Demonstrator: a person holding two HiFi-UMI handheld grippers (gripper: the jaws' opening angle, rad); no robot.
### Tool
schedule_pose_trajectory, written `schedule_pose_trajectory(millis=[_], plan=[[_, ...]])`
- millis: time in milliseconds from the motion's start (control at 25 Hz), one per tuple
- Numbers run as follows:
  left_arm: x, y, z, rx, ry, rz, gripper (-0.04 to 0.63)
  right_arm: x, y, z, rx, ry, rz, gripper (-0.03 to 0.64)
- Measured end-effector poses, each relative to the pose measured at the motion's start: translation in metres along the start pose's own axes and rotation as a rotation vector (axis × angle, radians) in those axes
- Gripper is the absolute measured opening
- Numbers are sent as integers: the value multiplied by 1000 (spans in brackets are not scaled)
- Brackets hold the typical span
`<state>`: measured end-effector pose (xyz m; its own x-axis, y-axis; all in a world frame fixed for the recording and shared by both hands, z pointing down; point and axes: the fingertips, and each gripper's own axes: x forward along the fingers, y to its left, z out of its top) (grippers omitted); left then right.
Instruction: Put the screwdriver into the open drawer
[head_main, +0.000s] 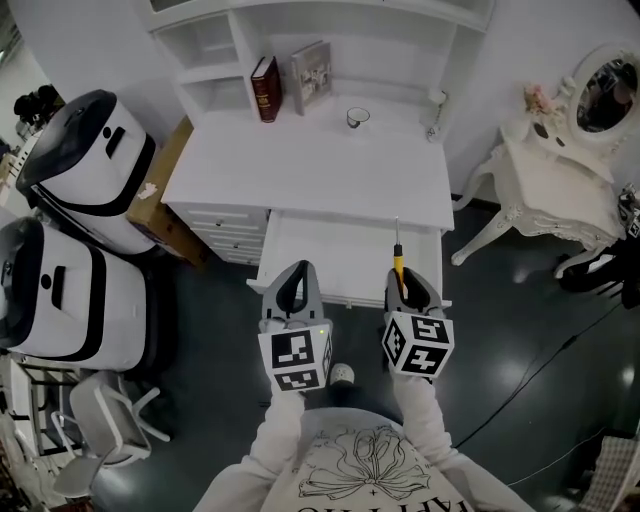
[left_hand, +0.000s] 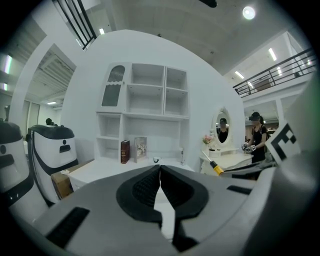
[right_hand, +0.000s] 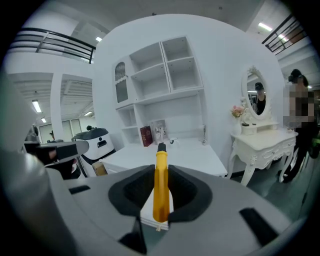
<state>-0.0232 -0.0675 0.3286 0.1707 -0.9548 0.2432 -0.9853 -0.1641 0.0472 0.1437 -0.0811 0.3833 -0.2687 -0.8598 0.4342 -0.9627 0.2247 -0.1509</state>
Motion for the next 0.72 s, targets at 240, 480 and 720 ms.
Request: schedule_pose_trajectory(millis=[240, 480, 720], plan=[[26, 4, -9, -2, 36, 5, 6, 26, -5, -4, 6, 35, 15, 80], [54, 18, -17, -14, 74, 12, 6, 55, -5, -6, 6, 75, 19, 80], [91, 30, -24, -21, 106, -8, 6, 91, -4, -9, 6, 113, 11, 80]])
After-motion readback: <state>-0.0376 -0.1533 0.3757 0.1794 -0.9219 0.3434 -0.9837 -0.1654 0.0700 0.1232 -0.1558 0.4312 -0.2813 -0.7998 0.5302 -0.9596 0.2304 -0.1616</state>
